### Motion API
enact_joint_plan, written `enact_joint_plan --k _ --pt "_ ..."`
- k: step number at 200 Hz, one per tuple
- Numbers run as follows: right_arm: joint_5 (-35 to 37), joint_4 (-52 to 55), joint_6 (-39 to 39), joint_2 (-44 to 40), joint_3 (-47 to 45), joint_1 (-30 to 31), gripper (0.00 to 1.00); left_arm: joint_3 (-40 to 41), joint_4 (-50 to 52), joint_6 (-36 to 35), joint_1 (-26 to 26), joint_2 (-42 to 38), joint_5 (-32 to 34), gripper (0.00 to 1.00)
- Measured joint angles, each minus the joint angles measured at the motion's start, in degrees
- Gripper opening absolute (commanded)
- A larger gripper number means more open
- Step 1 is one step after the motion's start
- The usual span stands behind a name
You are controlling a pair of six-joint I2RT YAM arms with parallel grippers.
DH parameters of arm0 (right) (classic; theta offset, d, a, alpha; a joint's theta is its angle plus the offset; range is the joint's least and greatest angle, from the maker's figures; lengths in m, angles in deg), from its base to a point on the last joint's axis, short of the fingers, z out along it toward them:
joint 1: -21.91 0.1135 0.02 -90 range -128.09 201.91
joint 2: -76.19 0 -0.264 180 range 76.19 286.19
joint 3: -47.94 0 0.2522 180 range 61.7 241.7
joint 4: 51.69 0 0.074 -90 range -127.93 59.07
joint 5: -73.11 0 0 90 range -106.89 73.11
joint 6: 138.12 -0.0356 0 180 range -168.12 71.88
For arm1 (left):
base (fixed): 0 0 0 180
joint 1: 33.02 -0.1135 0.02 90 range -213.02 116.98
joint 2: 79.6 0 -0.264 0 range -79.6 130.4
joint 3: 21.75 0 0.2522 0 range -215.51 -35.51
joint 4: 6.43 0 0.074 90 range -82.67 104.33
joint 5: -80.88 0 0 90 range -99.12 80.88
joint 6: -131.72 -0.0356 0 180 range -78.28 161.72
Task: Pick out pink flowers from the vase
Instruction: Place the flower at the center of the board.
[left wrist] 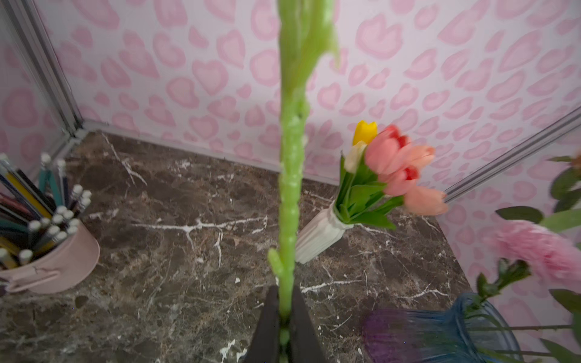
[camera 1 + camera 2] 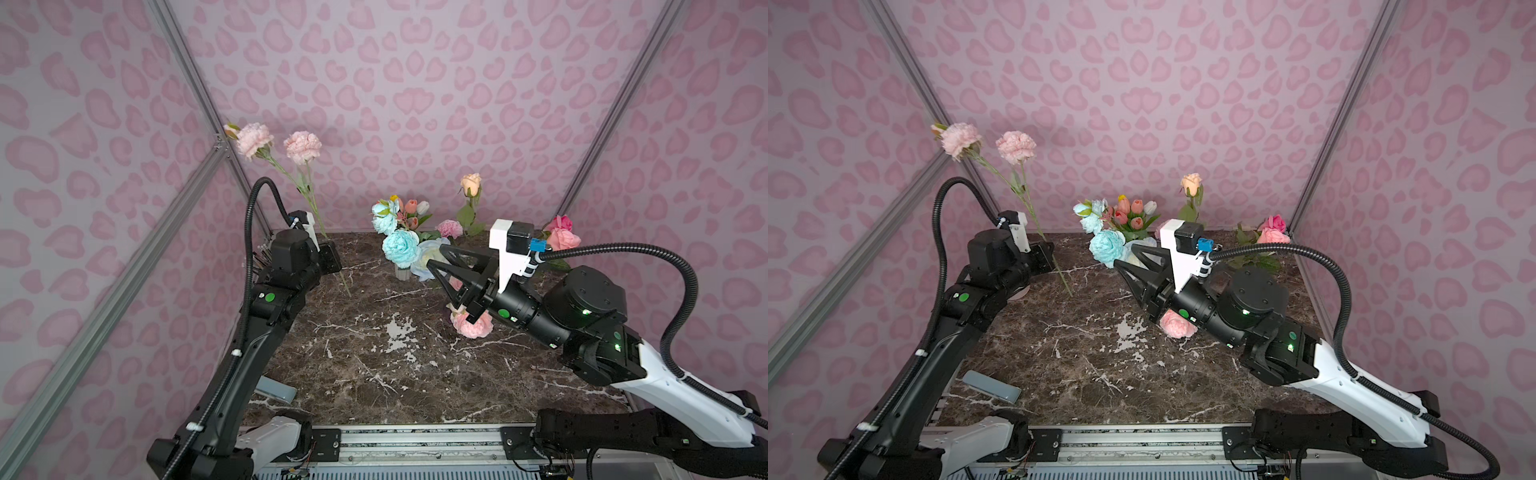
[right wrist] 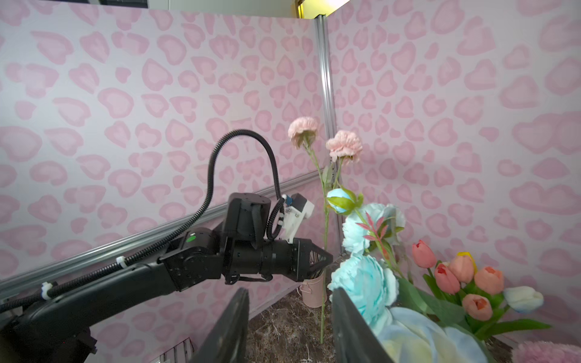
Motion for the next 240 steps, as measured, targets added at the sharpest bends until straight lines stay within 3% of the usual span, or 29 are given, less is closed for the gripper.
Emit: enact_joint_plan --k 33,59,91,131,189,240 --pt "2.89 3.63 -2.29 -1.49 2.78 0.0 0.44 5.44 -0.55 3.1 -0.42 10.03 -12.46 0.02" --pt "4.22 4.74 -3.17 -4.26 1.09 0.0 0.45 11.08 -0.59 3.91 -0.52 14.4 -16.48 0.02" --pt "5.31 5.09 -3.17 -6.25 -0.22 0.0 0.45 10.54 -0.04 2.25 1.11 20.76 -18.88 0.02" --pt "5.92 4.98 -3.1 -7.82 -2.99 -0.02 0.45 6.21 1.14 -2.29 2.54 28.0 -18.58 0.02" --pt "6.95 4.57 -3.5 -9.53 -5.79 0.0 0.45 5.14 6.32 -5.55 2.62 32.2 -9.9 0.03" --pt "8.26 3.54 -3.39 -9.57 -7.32 0.0 0.46 5.2 8.24 -6.58 2.62 35.34 -6.73 0.25"
